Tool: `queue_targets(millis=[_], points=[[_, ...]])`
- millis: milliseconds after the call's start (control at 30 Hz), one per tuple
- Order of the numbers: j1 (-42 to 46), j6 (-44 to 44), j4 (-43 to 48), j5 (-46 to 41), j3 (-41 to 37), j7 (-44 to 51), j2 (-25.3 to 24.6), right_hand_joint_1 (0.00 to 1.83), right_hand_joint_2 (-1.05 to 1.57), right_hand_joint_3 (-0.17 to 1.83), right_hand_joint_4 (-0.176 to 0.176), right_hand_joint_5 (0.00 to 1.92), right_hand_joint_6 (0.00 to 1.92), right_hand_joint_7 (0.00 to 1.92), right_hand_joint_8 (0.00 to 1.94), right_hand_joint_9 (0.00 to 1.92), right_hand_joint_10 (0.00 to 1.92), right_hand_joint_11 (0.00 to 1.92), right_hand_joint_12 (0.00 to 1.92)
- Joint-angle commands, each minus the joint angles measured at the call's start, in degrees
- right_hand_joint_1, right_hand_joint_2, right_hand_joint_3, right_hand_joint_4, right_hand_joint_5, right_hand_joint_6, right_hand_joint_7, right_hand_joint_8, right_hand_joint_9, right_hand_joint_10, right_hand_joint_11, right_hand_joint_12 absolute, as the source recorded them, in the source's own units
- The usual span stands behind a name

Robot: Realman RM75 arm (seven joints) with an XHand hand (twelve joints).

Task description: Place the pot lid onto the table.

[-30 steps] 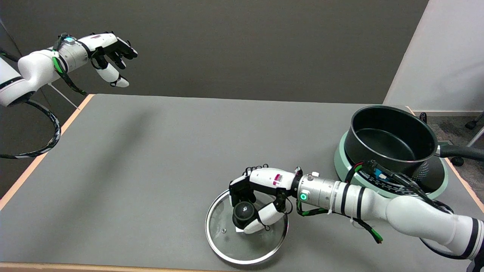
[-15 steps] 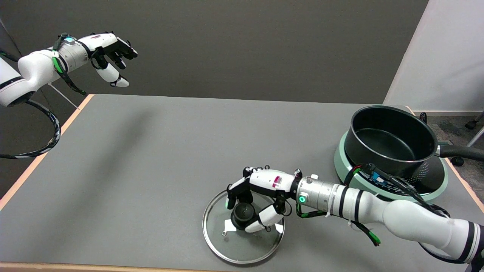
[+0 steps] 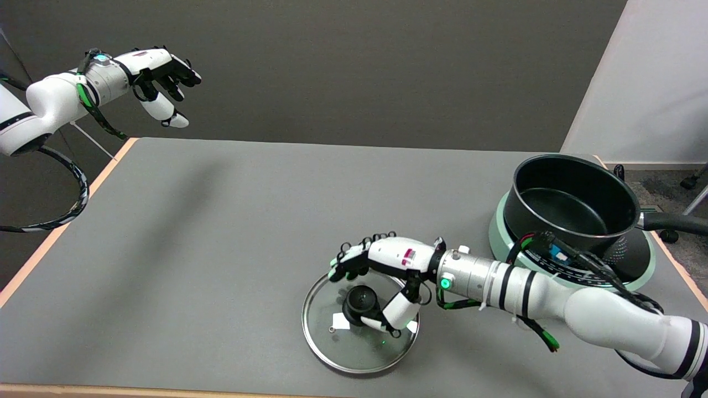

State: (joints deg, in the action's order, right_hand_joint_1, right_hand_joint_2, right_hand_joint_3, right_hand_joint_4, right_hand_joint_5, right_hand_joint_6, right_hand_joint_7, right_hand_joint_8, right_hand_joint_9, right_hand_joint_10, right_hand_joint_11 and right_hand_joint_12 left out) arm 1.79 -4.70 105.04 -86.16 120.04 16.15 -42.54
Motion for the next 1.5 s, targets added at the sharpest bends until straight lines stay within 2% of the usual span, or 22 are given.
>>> queue_targets(millis=[33, 100, 167, 300, 400, 633, 733, 867, 1033, 1200, 1300, 1367, 1500], points=[[0.1, -2.2, 2.0, 0.1, -7.1, -0.4, 1.2, 1.07, 0.45, 1.04, -0.147, 0.33, 0.18, 0.40, 0.25, 0.42, 0.44, 0.42, 1.18], [0.1, -2.6, 2.0, 0.1, -8.3, -0.3, 1.2, 0.99, 0.46, 1.04, -0.145, 0.29, 0.14, 0.32, 0.25, 0.32, 0.43, 0.43, 1.13], [0.1, -2.5, 2.1, 0.1, -10.0, -0.1, 1.1, 1.04, 0.40, 1.04, -0.144, 0.25, 0.15, 0.29, 0.22, 0.30, 0.37, 0.41, 1.13], [0.1, -2.1, 2.2, 0.1, -13.5, -0.1, 1.0, 1.02, 0.39, 1.03, -0.139, 0.23, 0.14, 0.25, 0.21, 0.25, 0.35, 0.36, 0.96], [0.0, -0.9, 2.1, 0.1, -16.4, -0.1, 0.9, 1.01, 0.38, 1.02, -0.135, 0.23, 0.14, 0.24, 0.20, 0.24, 0.35, 0.35, 0.94], [-0.2, 12.4, 1.4, 2.7, -22.6, 0.2, 0.9, 0.98, 0.41, 1.03, -0.110, 0.32, 0.16, 0.32, 0.21, 0.31, 0.35, 0.35, 0.93], [-0.8, 20.0, 0.8, 5.8, -23.7, 0.2, 1.0, 0.97, 0.43, 1.03, -0.083, 0.39, 0.17, 0.39, 0.21, 0.38, 0.38, 0.37, 0.98], [-2.7, 26.0, -1.2, 4.4, -24.0, -0.3, 1.2, 0.97, 0.45, 1.03, -0.037, 0.46, 0.20, 0.51, 0.22, 0.52, 0.42, 0.44, 1.14], [-4.6, 30.8, -1.7, -5.2, -24.9, 0.1, 1.5, 0.97, 0.46, 1.01, -0.032, 0.48, 0.20, 0.55, 0.23, 0.54, 0.46, 0.48, 1.25], [-3.9, 30.6, -0.6, -5.6, -30.4, 0.1, 1.6, 0.95, 0.45, 1.00, -0.033, 0.47, 0.21, 0.54, 0.23, 0.54, 0.45, 0.47, 1.27], [-0.7, 30.6, 1.7, -5.3, -35.6, 0.0, 2.0, 0.93, 0.45, 0.99, -0.034, 0.47, 0.21, 0.53, 0.24, 0.53, 0.45, 0.45, 1.22], [1.8, 31.6, 2.2, -3.0, -37.7, -1.3, 2.5, 0.92, 0.45, 0.99, -0.035, 0.47, 0.21, 0.52, 0.23, 0.52, 0.44, 0.44, 1.20], [8.2, 34.8, 1.9, 7.9, -43.5, -7.7, 2.6, 0.88, 0.45, 0.97, -0.039, 0.47, 0.21, 0.50, 0.23, 0.50, 0.42, 0.40, 1.08]])
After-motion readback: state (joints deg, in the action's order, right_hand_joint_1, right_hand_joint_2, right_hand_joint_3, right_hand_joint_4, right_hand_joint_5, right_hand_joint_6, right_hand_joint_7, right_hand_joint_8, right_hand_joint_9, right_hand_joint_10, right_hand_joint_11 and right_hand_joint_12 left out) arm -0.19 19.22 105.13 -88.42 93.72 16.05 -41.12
